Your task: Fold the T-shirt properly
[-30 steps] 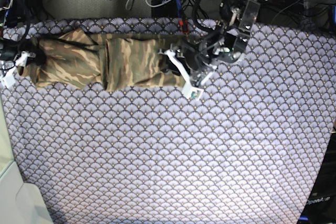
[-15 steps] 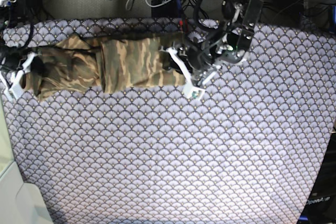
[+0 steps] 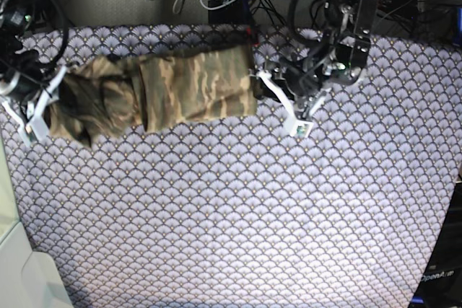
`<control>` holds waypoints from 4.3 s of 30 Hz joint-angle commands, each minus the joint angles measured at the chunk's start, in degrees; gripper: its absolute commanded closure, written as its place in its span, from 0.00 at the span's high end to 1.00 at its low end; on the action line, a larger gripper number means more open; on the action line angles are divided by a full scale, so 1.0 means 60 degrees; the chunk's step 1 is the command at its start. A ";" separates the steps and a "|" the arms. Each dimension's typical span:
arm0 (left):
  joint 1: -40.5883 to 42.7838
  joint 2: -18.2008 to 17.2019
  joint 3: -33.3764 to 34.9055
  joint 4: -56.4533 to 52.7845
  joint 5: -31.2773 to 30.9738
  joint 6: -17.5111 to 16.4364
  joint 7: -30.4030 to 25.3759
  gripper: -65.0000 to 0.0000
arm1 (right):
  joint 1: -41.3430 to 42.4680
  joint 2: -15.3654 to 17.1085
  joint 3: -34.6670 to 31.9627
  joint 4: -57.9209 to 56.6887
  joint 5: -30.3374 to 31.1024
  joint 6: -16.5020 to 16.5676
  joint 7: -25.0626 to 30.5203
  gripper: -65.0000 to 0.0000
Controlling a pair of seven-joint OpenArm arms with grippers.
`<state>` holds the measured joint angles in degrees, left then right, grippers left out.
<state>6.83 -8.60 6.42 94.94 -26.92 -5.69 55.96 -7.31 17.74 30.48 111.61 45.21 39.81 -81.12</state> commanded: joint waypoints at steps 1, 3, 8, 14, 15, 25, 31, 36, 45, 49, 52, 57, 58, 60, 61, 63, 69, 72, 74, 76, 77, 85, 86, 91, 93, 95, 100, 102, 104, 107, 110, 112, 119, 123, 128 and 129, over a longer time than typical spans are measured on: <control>-0.0091 -0.0010 -0.0022 0.0155 -0.0137 -0.0040 -0.0119 0.37 | 0.0098 -0.0018 0.0026 0.0160 0.0164 0.0031 0.0187 0.01; -0.0061 -0.0024 -0.0022 0.0155 -0.0137 -0.0040 -0.0119 0.37 | 0.0112 -0.0238 0.0026 0.0160 0.0164 0.0031 0.0187 0.01; 0.0041 -0.0024 0.0022 0.0126 -0.0063 -0.0040 -0.0119 0.37 | 0.0112 -0.0736 -0.0047 0.0189 0.0164 0.0031 0.0187 0.02; -0.0061 0.0049 0.0022 0.0097 -0.0049 -0.0040 -0.0148 0.37 | 0.0112 -0.0736 -0.0457 0.0189 0.0164 0.0031 0.0187 0.02; -0.0061 0.0063 0.0022 0.0097 -0.0049 -0.0040 -0.0148 0.37 | 0.0112 -0.0736 -0.0457 0.0189 0.0164 0.0031 0.0187 0.02; 0.0158 0.0225 -0.0036 -0.0299 -0.0049 -0.0025 -0.0104 0.32 | 0.0112 -0.0678 -0.0384 0.0394 0.0194 0.0031 0.0187 0.02; 0.0319 0.0239 -0.0051 -0.0284 -0.0107 0.0121 -0.0104 0.01 | 0.0112 -0.0663 -0.0384 0.0394 0.0970 0.0031 0.0187 0.02; 0.0349 0.0269 0.0037 -0.0299 -0.0122 0.1572 -0.0119 0.00 | 0.0127 -0.0663 -0.0369 0.0394 0.0985 0.0031 0.0187 0.02; -0.0179 0.0737 0.0037 -0.1193 -0.0137 0.1894 -0.0119 0.00 | 0.0567 -0.0663 -0.0443 0.0409 0.1205 0.0031 0.0187 0.02; -0.0179 0.0840 0.0037 -0.1237 -0.0063 0.1894 -0.0119 0.00 | 0.0537 -0.0224 -0.0472 0.0409 0.2714 0.0031 0.0187 0.02; -0.0208 0.0840 0.0022 -0.1237 -0.0063 0.1894 -0.0163 0.00 | 0.0523 -0.0033 -0.0472 0.0409 0.3300 0.0031 0.0187 0.02; -0.0618 0.0855 0.0008 -0.1471 -0.0093 0.1894 -0.0148 0.00 | 0.0479 -0.0062 -0.0692 0.0409 0.3901 0.0031 0.0187 0.02; -0.0735 0.0884 0.0008 -0.1574 -0.0107 0.1894 -0.0192 0.00 | 0.0479 -0.0077 -0.0838 0.0409 0.4003 0.0031 0.0187 0.02; -0.0911 0.1045 0.0022 -0.1793 -0.0049 0.1894 -0.0148 0.00 | 0.0479 -0.0092 -0.1146 0.0394 0.4018 0.0031 0.0187 0.02; -0.0941 0.1060 0.0022 -0.1911 -0.0049 0.1894 -0.0192 0.00 | 0.0479 -0.0180 -0.1263 0.0394 0.4018 0.0031 0.0187 0.02; -0.0999 0.1104 0.0022 -0.2086 -0.0049 0.1894 -0.0221 0.00 | 0.0479 -0.0341 -0.1380 0.0394 0.4018 0.0031 0.0187 0.02; -0.1190 0.1236 0.0037 -0.2189 -0.0049 0.1835 -0.0236 0.00 | 0.0581 -0.0736 -0.1996 0.0336 0.4003 0.0031 0.0187 0.02; -0.1190 0.1236 0.0037 -0.2160 -0.0049 0.1821 -0.0236 0.00 | 0.0845 -0.0898 -0.2435 0.0306 0.4003 0.0031 0.0187 0.02; -0.1190 0.1236 0.0037 -0.2116 -0.0049 0.1806 -0.0236 0.00 | 0.0947 -0.0912 -0.2670 0.0292 0.3989 0.0031 0.0187 0.02; -0.1190 0.1221 0.0037 -0.2116 -0.0049 0.1806 -0.0236 0.00 | 0.1138 -0.0912 -0.2831 0.0248 0.3989 0.0031 0.0187 0.02; -0.1190 0.1192 0.0037 -0.2116 -0.0049 0.1806 -0.0251 0.00 | 0.1226 -0.0912 -0.2948 0.0087 0.3989 0.0031 0.0187 0.02; -0.1102 0.1162 0.0037 -0.2072 -0.0078 0.1806 -0.0558 0.01 | 0.1577 -0.0883 -0.3856 -0.0543 0.2597 0.0031 0.0187 0.02; -0.1058 0.1162 0.0037 -0.2072 -0.0093 0.1791 -0.0558 0.01 | 0.1563 -0.0868 -0.3974 -0.0543 0.2597 0.0031 0.0187 0.02; -0.0970 0.1148 0.0037 -0.2072 -0.0078 0.1791 -0.0558 0.01 | 0.1534 -0.0912 -0.4589 -0.0558 0.2582 0.0031 0.0187 0.02; -0.0970 0.1148 0.0037 -0.2072 -0.0122 0.1791 -0.0558 0.01 | 0.1563 -0.0941 -0.4911 -0.0558 0.2582 0.0031 0.0187 0.02; -0.0970 0.1148 0.0037 -0.1940 -0.0122 0.1791 -0.0558 0.01 | 0.1577 -0.0941 -0.5278 -0.0558 0.2582 0.0031 0.0187 0.02; -0.0941 0.1148 0.0037 -0.1383 -0.0122 0.1791 -0.0456 0.01 | 0.1739 -0.0883 -0.5571 -0.1349 0.2567 0.0031 0.0692 0.02; -0.0750 0.1148 0.0022 -0.1324 -0.0122 0.1791 -0.0456 0.01 | 0.1944 -0.0868 -0.5571 -0.1701 0.2567 0.0031 0.0722 0.02; -0.0648 0.1148 -0.0007 -0.1207 -0.0093 0.1791 -0.0456 0.01 | 0.2178 -0.0868 -0.5571 -0.2023 0.2567 0.0031 0.0722 0.02; -0.0486 0.1016 -0.0022 -0.1119 -0.0137 0.1791 -0.0500 0.01 | 0.2501 -0.0854 -0.5571 -0.2521 0.2567 0.0031 0.0722 0.02; -0.0442 0.0943 -0.0036 -0.0812 -0.0137 0.1791 -0.0470 0.01 | 0.2647 -0.0854 -0.5571 -0.2946 0.2567 0.0031 0.0736 0.02; -0.0442 0.0943 -0.0036 -0.0694 -0.0137 0.1791 -0.0470 0.01 | 0.2706 -0.0868 -0.5600 -0.3064 0.2567 0.0031 0.0868 0.02; -0.0501 0.1001 -0.0036 -0.0592 -0.0137 0.1791 -0.0470 0.01 | 0.2720 -0.0941 -0.7051 -0.3064 0.2099 0.0031 0.1674 0.02; -0.0516 0.1016 -0.0036 -0.0650 -0.0137 0.1791 -0.0470 0.01 | 0.2676 -0.1425 -0.7373 -0.3064 0.1293 0.0031 0.1674 0.02; -0.0486 0.0957 -0.0036 -0.0577 -0.0137 0.1791 -0.0470 0.01 | 0.2574 -0.1821 -0.7373 -0.3064 0.0414 0.0031 0.1674 0.02; -0.0472 0.0957 -0.0036 -0.0577 -0.0137 0.1791 -0.0470 0.01 | 0.2559 -0.1894 -0.7373 -0.3064 0.0208 0.0031 0.1674 0.02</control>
<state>4.75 -2.87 6.39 90.30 -27.27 4.97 53.76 6.94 6.61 -13.89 92.23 44.64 39.81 -72.40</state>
